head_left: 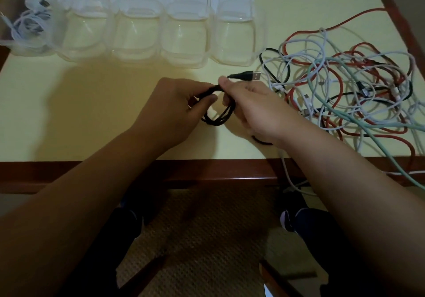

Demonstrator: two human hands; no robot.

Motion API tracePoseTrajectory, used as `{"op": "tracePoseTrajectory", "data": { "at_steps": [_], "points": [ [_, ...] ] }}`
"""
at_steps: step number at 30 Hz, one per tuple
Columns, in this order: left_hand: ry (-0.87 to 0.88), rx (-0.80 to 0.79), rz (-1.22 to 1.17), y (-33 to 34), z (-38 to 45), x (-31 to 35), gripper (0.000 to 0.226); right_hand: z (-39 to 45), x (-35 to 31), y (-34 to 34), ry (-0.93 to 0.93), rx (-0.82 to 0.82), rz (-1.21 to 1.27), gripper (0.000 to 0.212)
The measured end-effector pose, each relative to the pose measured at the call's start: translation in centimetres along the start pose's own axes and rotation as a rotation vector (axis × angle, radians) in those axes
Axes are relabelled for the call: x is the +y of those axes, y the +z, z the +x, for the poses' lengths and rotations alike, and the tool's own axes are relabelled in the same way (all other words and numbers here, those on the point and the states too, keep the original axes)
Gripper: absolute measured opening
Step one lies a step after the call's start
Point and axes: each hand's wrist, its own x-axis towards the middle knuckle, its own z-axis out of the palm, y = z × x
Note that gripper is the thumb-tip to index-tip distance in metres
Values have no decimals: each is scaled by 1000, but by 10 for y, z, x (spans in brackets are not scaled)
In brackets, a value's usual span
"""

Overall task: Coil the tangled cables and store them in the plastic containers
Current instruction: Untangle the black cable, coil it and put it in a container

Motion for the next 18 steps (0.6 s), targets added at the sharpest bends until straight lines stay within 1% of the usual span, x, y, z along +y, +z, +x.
{"op": "tracePoseTrajectory", "data": {
  "at_steps": [2, 3, 4, 5, 6, 8, 9, 12, 13, 15, 17, 18],
  "points": [
    [-46, -22, 5, -2, 2, -1, 19, 3, 4, -4, 31, 171, 22, 45],
    [-57, -36, 9, -4, 2, -2, 18, 3, 6, -7, 1, 255, -13, 43],
    [-63, -52, 15, -5, 3, -2, 16, 2, 7, -10, -65, 316, -75, 46],
    [-66, -70, 21, -6, 3, -2, 16, 0, 8, -14, -156, 342, -159, 49],
    [-69, -87, 27, -6, 3, -2, 15, -1, 8, -17, -247, 341, -256, 49],
    [-86, -115, 27, -6, 3, -3, 15, -2, 10, -21, -377, 314, -442, 34],
    [-99, -125, 16, -6, 3, -4, 16, 0, 11, -22, -404, 301, -514, 28],
    [-172, -157, -91, -7, 4, -2, 15, 3, 15, -23, -397, 273, -668, 24],
    [-216, -175, -177, -7, 4, 0, 14, 3, 13, -23, -372, 262, -663, 22],
    [-309, -202, -382, -7, 5, 5, 13, 2, 9, -24, -290, 257, -531, 16],
    [-352, -180, -515, -6, 6, 8, 14, 3, 8, -24, -193, 245, -306, 10],
    [-351, -151, -527, -5, 6, 7, 15, 2, 6, -24, -137, 207, -165, 8]
  ]
}}
